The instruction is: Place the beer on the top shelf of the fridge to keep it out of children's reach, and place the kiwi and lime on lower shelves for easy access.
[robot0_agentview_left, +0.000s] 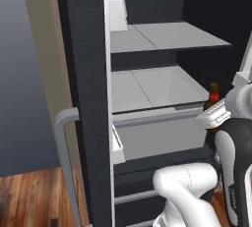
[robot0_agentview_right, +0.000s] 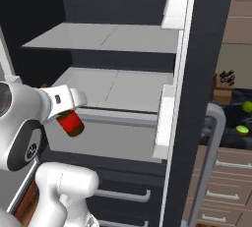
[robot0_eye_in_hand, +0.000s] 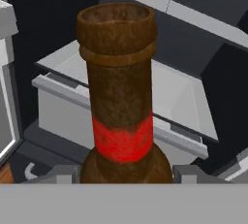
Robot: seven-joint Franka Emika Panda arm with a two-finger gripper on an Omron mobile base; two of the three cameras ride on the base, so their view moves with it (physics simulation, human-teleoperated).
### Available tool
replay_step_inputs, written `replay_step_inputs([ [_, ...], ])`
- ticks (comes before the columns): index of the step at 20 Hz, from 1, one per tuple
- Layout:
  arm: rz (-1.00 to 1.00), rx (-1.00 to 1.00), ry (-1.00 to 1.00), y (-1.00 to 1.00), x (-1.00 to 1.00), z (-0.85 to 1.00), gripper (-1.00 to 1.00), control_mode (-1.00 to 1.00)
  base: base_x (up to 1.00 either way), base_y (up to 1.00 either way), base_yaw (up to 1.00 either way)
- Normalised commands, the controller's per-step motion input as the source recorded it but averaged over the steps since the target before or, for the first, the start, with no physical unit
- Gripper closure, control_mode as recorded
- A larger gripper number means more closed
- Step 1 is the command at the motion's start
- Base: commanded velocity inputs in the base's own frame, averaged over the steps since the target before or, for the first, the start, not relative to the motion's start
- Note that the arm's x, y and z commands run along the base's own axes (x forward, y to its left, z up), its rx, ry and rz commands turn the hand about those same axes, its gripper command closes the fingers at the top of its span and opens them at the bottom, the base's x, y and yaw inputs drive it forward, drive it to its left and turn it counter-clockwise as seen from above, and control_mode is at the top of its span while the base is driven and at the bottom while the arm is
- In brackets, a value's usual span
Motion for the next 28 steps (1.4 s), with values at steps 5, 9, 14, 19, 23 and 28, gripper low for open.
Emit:
replay_step_inputs([
  [5,0.00,0.00,0.00,0.00,0.00,0.00,1.00,1.00,0.55,0.31,-0.07],
  [9,-0.04,-0.01,0.00,0.08,0.34,0.00,1.00,-1.00,0.00,0.00,0.00],
  [14,0.00,0.00,-0.03,0.00,0.08,0.11,1.00,-1.00,0.00,0.00,0.00],
  [19,0.00,0.00,-0.10,0.00,0.00,0.33,1.00,-1.00,0.00,0.00,0.00],
  [23,-0.01,0.00,-0.09,0.00,0.00,0.26,1.00,-1.00,0.00,0.00,0.00],
  [28,-0.11,0.11,0.00,-0.03,0.06,0.09,1.00,-1.00,0.00,0.00,0.00],
])
